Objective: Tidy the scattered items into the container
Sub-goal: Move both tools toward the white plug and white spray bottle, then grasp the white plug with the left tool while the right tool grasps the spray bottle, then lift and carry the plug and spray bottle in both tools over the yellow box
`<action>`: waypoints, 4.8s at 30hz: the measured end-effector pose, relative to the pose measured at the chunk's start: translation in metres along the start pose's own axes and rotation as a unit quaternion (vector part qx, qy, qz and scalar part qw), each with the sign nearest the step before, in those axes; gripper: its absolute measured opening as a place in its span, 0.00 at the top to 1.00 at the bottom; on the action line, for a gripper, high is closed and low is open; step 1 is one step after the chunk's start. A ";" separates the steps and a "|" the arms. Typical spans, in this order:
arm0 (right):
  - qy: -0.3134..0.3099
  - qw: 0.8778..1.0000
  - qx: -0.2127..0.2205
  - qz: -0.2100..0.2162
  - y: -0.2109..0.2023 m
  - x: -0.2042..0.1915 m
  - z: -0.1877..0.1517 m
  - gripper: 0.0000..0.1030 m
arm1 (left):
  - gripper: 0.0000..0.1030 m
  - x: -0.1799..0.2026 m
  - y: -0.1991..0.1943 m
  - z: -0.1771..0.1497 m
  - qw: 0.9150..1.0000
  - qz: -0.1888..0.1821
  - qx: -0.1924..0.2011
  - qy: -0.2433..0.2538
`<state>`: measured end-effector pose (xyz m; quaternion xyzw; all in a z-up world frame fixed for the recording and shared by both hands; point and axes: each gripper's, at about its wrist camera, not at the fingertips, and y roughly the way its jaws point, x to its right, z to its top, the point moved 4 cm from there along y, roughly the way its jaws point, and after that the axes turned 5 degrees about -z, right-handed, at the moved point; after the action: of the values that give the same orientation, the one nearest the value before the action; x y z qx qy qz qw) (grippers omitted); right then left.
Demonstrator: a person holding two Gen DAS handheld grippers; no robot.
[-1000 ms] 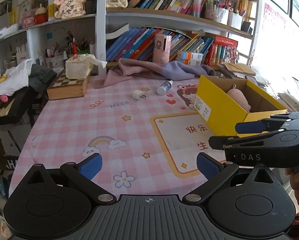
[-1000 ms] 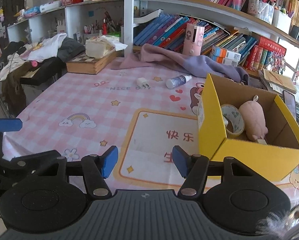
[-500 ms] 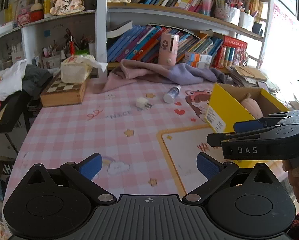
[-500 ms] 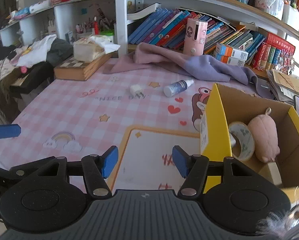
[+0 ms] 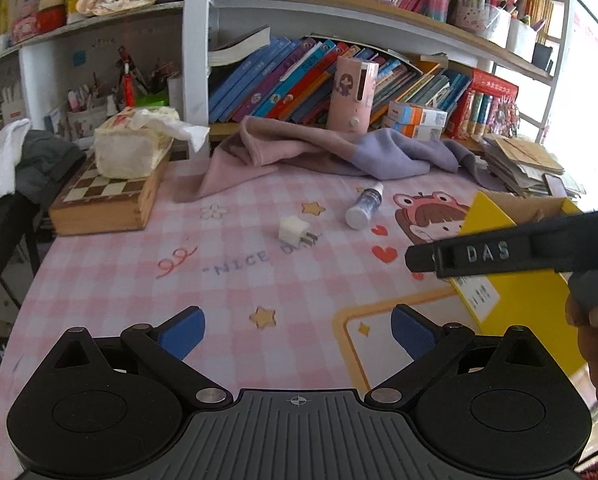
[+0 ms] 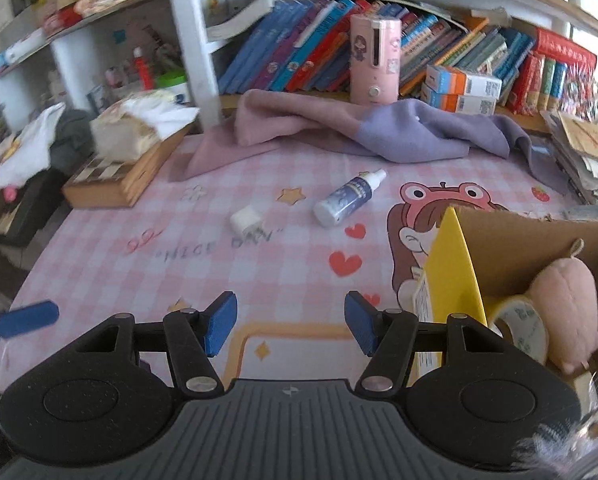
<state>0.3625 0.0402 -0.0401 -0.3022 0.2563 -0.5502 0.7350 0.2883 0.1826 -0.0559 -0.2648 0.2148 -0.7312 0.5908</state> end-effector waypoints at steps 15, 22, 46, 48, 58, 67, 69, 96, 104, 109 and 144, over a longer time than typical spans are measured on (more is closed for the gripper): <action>0.094 0.994 -0.031 -0.053 0.103 0.030 0.065 0.43 | 0.11 -0.003 0.118 0.043 0.998 -0.013 -0.018 0.061; 0.088 0.992 -0.026 -0.088 0.147 0.037 0.084 0.43 | 0.18 -0.008 0.167 0.054 0.997 -0.013 -0.032 0.064; 0.042 0.994 -0.093 -0.050 0.176 0.018 0.061 0.70 | 0.56 -0.023 0.164 0.041 0.998 -0.003 -0.044 0.033; 0.037 0.994 -0.094 -0.038 0.165 0.012 0.055 0.70 | 0.56 -0.025 0.148 0.039 0.999 -0.003 -0.039 0.026; -0.014 0.999 -0.041 0.010 0.090 -0.013 0.028 0.70 | 0.56 -0.020 0.084 0.024 1.000 -0.007 -0.017 -0.003; -0.036 0.998 -0.029 0.031 0.038 -0.013 -0.012 0.70 | 0.56 -0.021 0.030 -0.004 1.000 0.007 -0.009 -0.022; -0.039 0.998 -0.029 0.035 0.028 -0.014 -0.020 0.70 | 0.56 -0.021 0.019 -0.008 1.000 0.009 -0.005 -0.025; -0.098 0.991 -0.001 0.087 -0.136 -0.029 -0.126 0.70 | 0.56 0.014 -0.165 -0.082 0.995 -0.038 0.050 -0.080; -0.099 0.991 0.007 0.095 -0.190 -0.031 -0.167 0.70 | 0.56 0.041 -0.212 -0.106 0.993 -0.068 0.062 -0.068; -0.089 0.992 -0.005 0.091 -0.212 -0.024 -0.185 0.70 | 0.56 0.048 -0.229 -0.116 0.991 -0.091 0.060 -0.079; 0.067 0.995 -0.027 -0.062 -0.274 0.101 -0.254 0.70 | 0.56 0.162 -0.174 -0.126 0.962 -0.271 -0.023 -0.020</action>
<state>0.0295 -0.1569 -0.0199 -0.2996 0.3008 -0.6065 0.6723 0.0509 0.0608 -0.0219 -0.3407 0.1400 -0.8535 0.3684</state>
